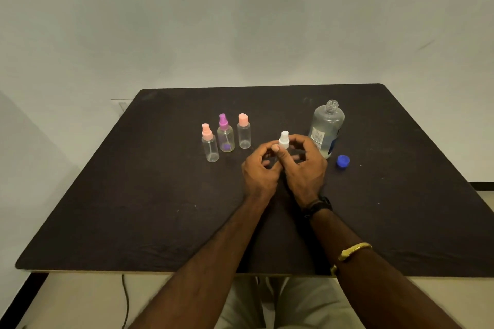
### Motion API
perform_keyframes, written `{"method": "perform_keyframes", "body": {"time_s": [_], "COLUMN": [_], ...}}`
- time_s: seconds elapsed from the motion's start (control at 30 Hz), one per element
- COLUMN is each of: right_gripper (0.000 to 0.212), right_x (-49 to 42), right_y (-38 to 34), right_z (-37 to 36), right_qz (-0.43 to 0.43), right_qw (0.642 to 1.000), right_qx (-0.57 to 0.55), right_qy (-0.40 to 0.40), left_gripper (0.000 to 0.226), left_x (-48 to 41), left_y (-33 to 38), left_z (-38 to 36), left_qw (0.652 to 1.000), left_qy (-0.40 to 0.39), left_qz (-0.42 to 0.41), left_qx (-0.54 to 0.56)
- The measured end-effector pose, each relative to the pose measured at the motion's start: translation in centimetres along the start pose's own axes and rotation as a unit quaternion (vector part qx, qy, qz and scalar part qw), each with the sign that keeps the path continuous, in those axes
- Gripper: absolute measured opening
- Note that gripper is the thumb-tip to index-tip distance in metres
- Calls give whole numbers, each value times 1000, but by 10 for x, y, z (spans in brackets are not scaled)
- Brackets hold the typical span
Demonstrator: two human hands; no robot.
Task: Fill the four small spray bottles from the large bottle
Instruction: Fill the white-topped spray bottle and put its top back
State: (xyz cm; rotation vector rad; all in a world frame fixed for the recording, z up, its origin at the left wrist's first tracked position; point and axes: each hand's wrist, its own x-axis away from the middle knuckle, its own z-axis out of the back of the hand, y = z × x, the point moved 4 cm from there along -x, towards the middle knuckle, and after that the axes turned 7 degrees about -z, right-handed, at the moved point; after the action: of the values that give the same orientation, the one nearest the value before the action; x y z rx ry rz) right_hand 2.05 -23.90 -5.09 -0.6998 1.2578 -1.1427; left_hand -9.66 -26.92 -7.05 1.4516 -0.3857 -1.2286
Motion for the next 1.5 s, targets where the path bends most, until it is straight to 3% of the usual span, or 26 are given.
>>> {"method": "perform_keyframes", "body": {"time_s": [0.13,0.27,0.4,0.5,0.67,0.83,0.97,1.13,1.23,1.4,1.5], "right_gripper": [26,32,39,54,24,40,28,46,30,44,36], "right_x": [1,2,2,1,3,4,7,5,6,9,8], "right_y": [-1,-1,-3,-2,-6,-8,-10,-11,-10,-11,-12], "right_z": [1,-1,-2,-2,1,1,1,0,2,0,2], "right_qz": [17,49,37,-17,40,-3,33,1,12,8,20], "right_qw": [1000,999,999,1000,999,1000,999,1000,999,1000,999], "right_qx": [-13,21,21,-17,31,-7,21,6,26,11,19], "right_qy": [11,9,-12,-12,11,5,12,2,23,5,24], "left_gripper": [34,35,31,30,38,37,39,36,41,43,46], "left_x": [1,2,2,2,3,3,4,4,3,4,6], "left_y": [0,2,4,6,5,5,2,2,-2,-1,1], "left_z": [-1,-3,-4,-3,-3,-4,-3,-4,-4,-4,-4], "left_qw": [1000,999,999,999,999,999,998,999,999,999,999], "left_qy": [-8,-29,-36,-38,-39,-43,-46,-44,-46,-42,-51], "left_qz": [-12,-23,-28,-30,-18,-12,-11,-11,-10,-2,-1], "left_qx": [-13,-20,-19,-17,-19,-21,-33,-7,-20,-12,0]}}
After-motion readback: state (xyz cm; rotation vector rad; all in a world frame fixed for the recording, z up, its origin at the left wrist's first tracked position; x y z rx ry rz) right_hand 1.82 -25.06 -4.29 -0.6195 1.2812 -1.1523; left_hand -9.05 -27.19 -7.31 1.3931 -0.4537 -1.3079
